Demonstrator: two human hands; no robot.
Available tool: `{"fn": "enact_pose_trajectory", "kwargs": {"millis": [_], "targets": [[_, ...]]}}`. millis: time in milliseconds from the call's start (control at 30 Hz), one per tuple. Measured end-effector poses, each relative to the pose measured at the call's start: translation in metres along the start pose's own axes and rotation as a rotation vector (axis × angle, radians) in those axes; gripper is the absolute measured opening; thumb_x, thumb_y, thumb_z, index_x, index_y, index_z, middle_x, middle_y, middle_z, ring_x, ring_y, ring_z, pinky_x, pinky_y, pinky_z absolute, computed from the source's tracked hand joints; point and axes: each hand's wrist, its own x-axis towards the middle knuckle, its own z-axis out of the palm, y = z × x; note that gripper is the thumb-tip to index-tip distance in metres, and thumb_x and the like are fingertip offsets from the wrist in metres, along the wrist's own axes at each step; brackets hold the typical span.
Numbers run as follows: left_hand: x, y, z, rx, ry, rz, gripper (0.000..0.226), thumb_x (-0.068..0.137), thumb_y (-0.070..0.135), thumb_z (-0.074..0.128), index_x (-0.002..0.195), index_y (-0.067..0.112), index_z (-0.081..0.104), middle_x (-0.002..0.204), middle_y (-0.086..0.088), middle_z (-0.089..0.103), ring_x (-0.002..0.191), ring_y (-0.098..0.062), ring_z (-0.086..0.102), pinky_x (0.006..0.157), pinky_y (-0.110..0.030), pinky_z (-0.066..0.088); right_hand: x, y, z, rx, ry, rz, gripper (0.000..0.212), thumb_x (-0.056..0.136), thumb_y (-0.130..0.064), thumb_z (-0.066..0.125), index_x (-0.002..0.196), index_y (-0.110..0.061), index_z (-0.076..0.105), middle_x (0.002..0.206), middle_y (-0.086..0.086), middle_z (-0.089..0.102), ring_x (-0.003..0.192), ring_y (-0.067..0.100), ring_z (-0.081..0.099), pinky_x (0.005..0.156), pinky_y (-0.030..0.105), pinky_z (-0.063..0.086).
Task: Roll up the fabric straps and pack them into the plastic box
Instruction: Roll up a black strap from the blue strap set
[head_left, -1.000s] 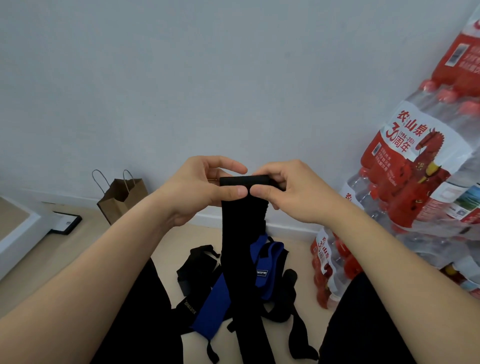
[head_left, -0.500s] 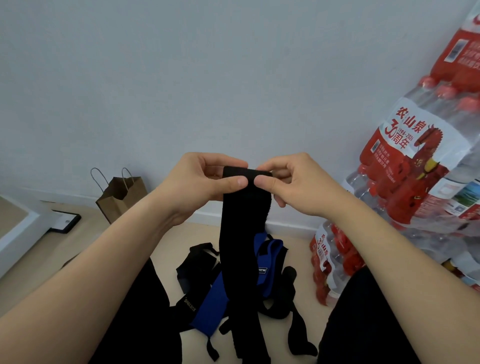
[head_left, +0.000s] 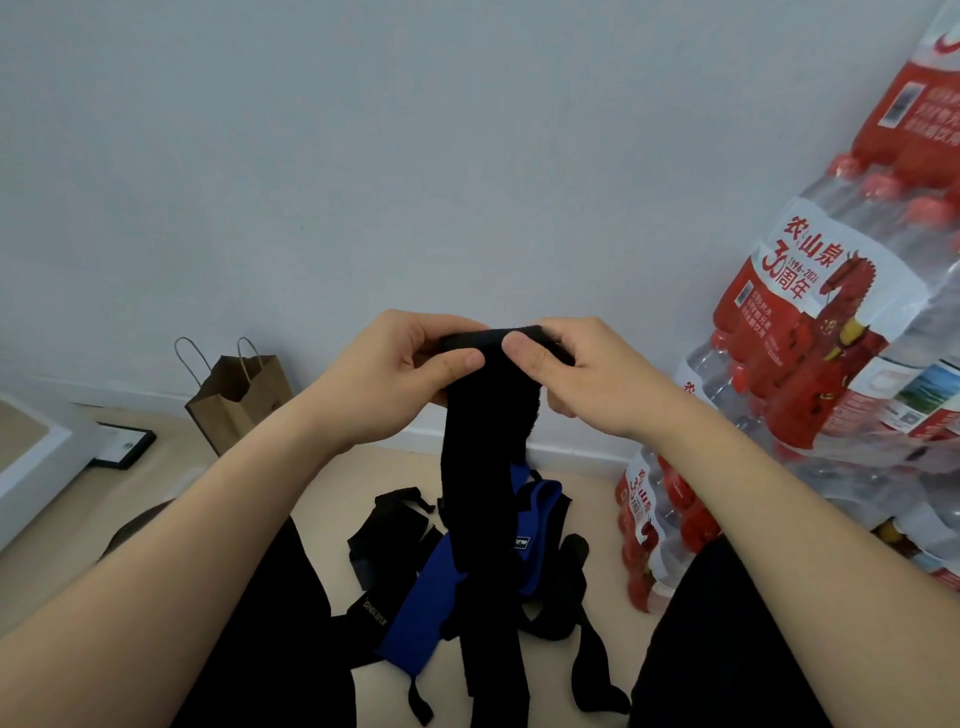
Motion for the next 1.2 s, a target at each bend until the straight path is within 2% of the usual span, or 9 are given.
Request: {"fn": "enact_pose_trajectory", "kwargs": {"millis": [100,167,367,567,733,833,967,1100,1200], "targets": [[-0.001,0.0,0.002,0.023,-0.019,0.048,0.033,0.108,0.005,0.061,0.138,0.014,0.071,0.121,0.0,0.081,0.114,-0.017,0.077,0.093,-0.03,0.063,-0.001,-0.003,0.003,0.267,-0.023,0.063,0.036,0.109,-0.043,0.061,0.089,-0.018,0.077,0.059,-0.009,0.048,0.051,0.01,0.043,0.05,0.019,0.037],[-0.002,0.0,0.003,-0.007,-0.01,0.032,0.036,0.107,0.004,0.064,0.139,0.018,0.071,0.123,0.0,0.08,0.114,-0.02,0.077,0.093,-0.034,0.064,0.0,-0.004,0.006,0.296,0.017,0.092,0.024,0.106,-0.037,0.069,0.102,-0.017,0.08,0.063,-0.006,0.059,0.053,0.01,0.049,0.054,0.021,0.042],[0.001,0.001,0.0,-0.05,0.032,-0.088,0.022,0.105,0.015,0.07,0.126,0.017,0.075,0.113,-0.006,0.081,0.101,-0.028,0.08,0.088,-0.054,0.066,0.001,0.001,0.008,0.256,0.176,-0.02,0.022,0.09,-0.022,0.09,0.104,-0.024,0.073,0.098,0.0,0.082,0.091,0.019,0.079,0.085,0.036,0.066],[-0.001,0.0,0.001,-0.065,0.108,-0.024,0.024,0.097,0.001,0.078,0.114,0.017,0.074,0.111,-0.015,0.077,0.088,-0.037,0.081,0.08,-0.052,0.068,0.005,-0.002,0.007,0.379,0.061,0.082,0.042,0.099,-0.054,0.071,0.092,-0.013,0.069,0.071,0.002,0.057,0.061,0.017,0.051,0.056,0.026,0.043],[-0.002,0.001,0.001,-0.165,-0.023,-0.061,0.023,0.104,0.005,0.069,0.122,0.019,0.062,0.112,-0.018,0.077,0.096,-0.041,0.078,0.086,-0.053,0.066,0.004,0.001,0.01,0.528,0.067,0.11,0.019,0.098,-0.032,0.081,0.096,-0.014,0.077,0.071,0.0,0.065,0.057,0.012,0.057,0.055,0.025,0.047],[-0.001,0.003,-0.002,-0.224,-0.018,-0.048,0.016,0.105,0.023,0.072,0.118,0.016,0.065,0.113,-0.02,0.077,0.101,-0.045,0.075,0.092,-0.054,0.064,0.002,-0.001,0.014,0.516,0.093,0.027,0.018,0.09,-0.024,0.087,0.104,-0.022,0.077,0.094,0.003,0.079,0.08,0.011,0.074,0.068,0.024,0.057],[0.0,0.0,-0.004,-0.171,0.08,-0.026,0.028,0.097,0.009,0.079,0.121,0.022,0.073,0.1,-0.004,0.076,0.093,-0.026,0.079,0.09,-0.035,0.063,0.002,-0.004,0.011,0.496,0.046,-0.009,0.035,0.084,-0.022,0.081,0.118,-0.023,0.069,0.104,0.005,0.076,0.091,0.018,0.071,0.083,0.035,0.058],[0.0,0.0,-0.003,-0.146,0.086,-0.042,0.035,0.094,0.008,0.083,0.127,0.018,0.076,0.117,-0.001,0.08,0.107,-0.022,0.079,0.096,-0.032,0.062,-0.001,-0.007,0.005,0.245,0.044,-0.093,0.016,0.104,-0.024,0.073,0.119,-0.019,0.076,0.101,0.002,0.081,0.093,0.017,0.078,0.085,0.028,0.061],[0.0,0.001,-0.003,-0.154,0.093,-0.048,0.023,0.098,0.019,0.078,0.119,0.012,0.072,0.107,0.0,0.08,0.097,-0.016,0.078,0.086,-0.024,0.06,-0.004,-0.008,0.007,0.245,0.11,-0.159,0.021,0.099,-0.017,0.079,0.119,-0.021,0.081,0.101,-0.003,0.083,0.094,0.013,0.079,0.086,0.023,0.061]]}}
